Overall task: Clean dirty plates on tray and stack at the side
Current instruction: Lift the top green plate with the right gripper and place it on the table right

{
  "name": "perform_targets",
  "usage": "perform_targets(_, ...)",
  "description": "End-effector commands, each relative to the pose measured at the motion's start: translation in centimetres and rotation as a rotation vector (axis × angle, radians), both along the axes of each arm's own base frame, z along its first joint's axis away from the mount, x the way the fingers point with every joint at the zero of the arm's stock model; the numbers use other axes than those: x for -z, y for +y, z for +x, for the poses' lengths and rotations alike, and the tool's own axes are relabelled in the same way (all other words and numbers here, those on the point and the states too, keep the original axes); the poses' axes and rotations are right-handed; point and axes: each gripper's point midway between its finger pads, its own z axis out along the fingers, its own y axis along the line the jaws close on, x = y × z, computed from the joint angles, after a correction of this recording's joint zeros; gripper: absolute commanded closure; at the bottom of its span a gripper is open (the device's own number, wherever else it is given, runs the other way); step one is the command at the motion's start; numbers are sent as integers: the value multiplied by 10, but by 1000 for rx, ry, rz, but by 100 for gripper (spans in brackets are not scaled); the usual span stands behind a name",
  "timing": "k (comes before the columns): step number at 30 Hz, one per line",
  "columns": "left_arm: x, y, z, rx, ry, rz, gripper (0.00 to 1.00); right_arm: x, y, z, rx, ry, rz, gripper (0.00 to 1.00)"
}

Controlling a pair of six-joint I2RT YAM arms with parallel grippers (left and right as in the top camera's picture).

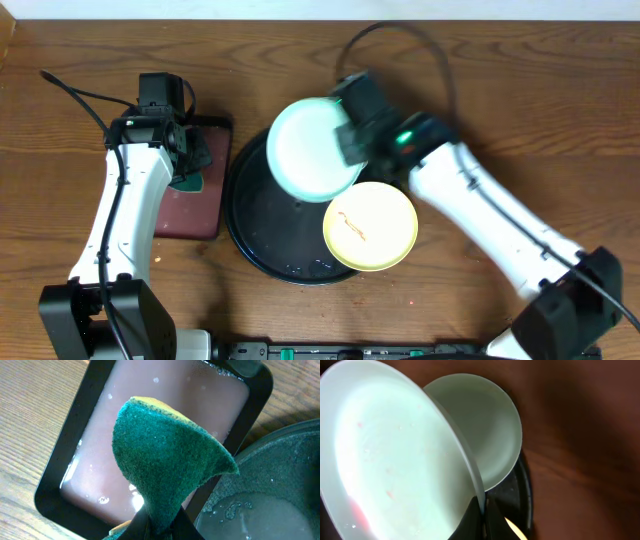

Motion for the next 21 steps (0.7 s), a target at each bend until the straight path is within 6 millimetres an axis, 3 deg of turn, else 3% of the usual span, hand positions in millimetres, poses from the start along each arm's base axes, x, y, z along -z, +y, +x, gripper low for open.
perform_targets(1, 3, 3, 0, -21, 2, 7, 92, -22, -12, 6, 22, 116, 280, 99)
perform_targets(6, 3, 3, 1, -21, -1, 7, 93, -17, -96, 32, 219, 165, 333, 99)
perform_targets(12, 2, 3, 3, -39, -13, 1, 92, 0, -189, 34, 461, 208, 269, 99)
perform_targets(15, 2, 3, 4, -42, -16, 0, 93, 13, -221, 26, 552, 227, 200, 99)
perform_targets(21, 2, 3, 4, -42, -16, 1, 93, 50, -263, 13, 681, 234, 59, 99)
